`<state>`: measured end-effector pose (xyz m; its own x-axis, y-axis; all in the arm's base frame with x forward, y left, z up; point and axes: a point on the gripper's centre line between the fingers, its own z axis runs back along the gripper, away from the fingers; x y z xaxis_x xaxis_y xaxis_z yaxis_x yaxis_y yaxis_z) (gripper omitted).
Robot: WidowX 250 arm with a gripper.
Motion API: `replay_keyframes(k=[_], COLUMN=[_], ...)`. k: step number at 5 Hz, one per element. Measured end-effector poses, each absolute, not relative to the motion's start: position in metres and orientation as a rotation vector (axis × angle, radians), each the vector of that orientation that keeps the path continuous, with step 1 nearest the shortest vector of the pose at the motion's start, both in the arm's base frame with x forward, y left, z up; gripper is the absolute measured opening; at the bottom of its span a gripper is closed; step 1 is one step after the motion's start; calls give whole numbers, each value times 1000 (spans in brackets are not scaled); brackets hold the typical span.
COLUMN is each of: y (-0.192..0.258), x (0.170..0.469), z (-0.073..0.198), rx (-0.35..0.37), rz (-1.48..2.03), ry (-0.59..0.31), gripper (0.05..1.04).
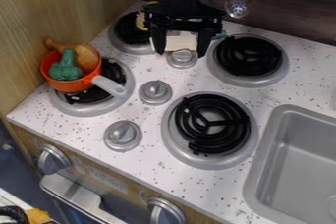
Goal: Put the knife on the bottom right burner
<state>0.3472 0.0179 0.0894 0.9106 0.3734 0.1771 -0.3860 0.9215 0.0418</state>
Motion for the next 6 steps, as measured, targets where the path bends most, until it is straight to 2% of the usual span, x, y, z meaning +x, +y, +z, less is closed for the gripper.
replay_keyframes(k=[1,4,5,6], y=[17,41,43,45], x=[345,364,371,378], z=[79,81,73,72], rx=[74,-14,3,61], rz=[382,-313,-589,-843], ry=[-136,-258,-283,-322], gripper=[1001,1001,1001,1001])
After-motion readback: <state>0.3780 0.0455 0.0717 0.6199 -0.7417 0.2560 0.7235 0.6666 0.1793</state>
